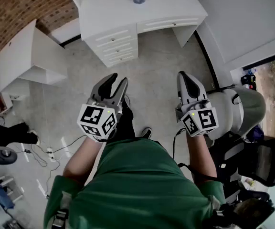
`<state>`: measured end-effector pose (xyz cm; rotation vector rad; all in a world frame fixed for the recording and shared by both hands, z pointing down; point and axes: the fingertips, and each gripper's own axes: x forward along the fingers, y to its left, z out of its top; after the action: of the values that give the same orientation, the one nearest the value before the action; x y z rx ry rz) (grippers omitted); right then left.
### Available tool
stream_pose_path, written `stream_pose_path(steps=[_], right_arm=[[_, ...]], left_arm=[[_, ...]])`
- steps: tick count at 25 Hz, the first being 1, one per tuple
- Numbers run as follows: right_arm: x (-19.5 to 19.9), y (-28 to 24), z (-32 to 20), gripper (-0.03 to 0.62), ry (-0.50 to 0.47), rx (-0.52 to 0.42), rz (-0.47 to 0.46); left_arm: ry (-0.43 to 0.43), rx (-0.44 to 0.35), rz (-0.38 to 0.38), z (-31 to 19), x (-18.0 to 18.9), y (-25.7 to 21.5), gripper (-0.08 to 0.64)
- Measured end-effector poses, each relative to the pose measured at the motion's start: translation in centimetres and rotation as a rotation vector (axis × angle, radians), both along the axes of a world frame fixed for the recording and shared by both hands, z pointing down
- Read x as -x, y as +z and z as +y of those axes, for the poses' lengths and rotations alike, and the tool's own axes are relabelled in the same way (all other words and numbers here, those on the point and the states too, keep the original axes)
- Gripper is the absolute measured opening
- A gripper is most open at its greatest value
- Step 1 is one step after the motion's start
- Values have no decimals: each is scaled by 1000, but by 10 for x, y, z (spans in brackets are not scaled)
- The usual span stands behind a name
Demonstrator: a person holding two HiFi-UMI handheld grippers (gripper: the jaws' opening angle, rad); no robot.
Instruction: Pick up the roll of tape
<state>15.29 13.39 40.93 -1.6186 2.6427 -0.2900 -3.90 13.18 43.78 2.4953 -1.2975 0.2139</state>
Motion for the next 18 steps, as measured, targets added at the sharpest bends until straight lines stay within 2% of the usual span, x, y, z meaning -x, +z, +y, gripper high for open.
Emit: stream_pose_path(steps=[5, 9, 14, 18], right_arm=[[-19, 8, 41, 23, -16, -6, 46], [-29, 5, 53, 21, -3, -22, 54], [-38, -10, 43, 23, 80, -54, 75], [-40, -44, 10, 23, 135, -108, 136]], left_arm=[[-29, -17, -9, 27, -16, -3, 155], [-32, -66, -22, 34, -20, -14, 155], [-70, -144, -18, 14, 1, -43, 155], [-114, -236, -7, -24, 32, -85, 155]])
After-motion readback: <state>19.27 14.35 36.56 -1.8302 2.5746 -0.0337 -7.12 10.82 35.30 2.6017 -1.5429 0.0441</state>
